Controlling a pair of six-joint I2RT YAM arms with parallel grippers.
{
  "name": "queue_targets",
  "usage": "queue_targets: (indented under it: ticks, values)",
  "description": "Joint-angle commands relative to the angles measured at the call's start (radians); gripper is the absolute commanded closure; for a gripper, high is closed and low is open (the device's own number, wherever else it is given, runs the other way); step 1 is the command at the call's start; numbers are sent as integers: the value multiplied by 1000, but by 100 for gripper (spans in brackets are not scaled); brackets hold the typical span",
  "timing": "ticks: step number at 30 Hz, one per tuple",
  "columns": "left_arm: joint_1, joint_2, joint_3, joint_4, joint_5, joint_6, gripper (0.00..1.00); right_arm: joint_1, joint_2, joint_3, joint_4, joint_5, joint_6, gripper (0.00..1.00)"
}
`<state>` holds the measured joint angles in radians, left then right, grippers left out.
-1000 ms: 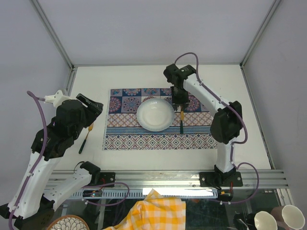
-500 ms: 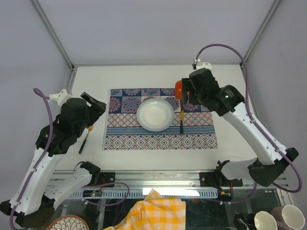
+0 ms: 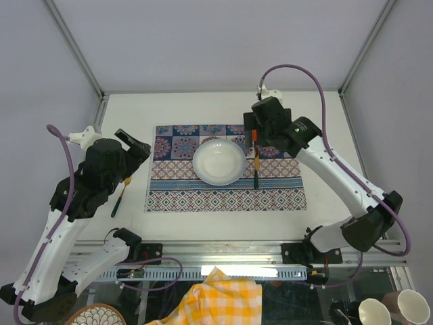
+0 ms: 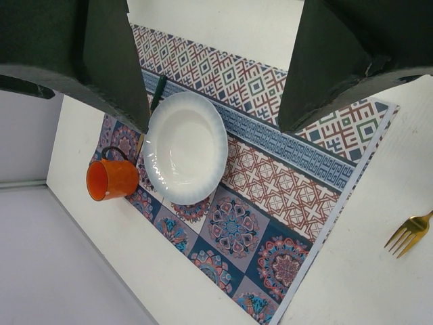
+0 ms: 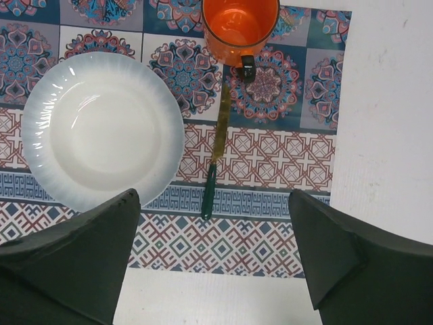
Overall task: Set the dinner table for one person
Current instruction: Move the cup to the napkin.
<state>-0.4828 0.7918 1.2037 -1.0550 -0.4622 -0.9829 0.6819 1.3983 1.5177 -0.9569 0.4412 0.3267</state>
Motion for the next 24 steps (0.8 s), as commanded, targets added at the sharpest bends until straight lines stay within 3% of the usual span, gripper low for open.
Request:
queue_targets:
  ticks: [1, 6, 11, 15, 24]
  values:
    - [6, -11, 22, 17, -15, 20, 21, -33, 37, 10, 109, 58, -32, 5]
    - [6, -19, 21, 12, -20, 21, 21, -249, 185, 103, 78, -178, -23, 8]
    - [6, -23, 25, 12, -15, 23, 21, -359, 392, 301, -26, -272, -22, 10]
    - [6, -25, 39, 7, -17, 29, 21, -373, 518, 409, -54, -325, -62, 12]
    - [6, -40, 36, -2, -31, 27, 22, -377, 554, 334, 31, -339, -129, 17]
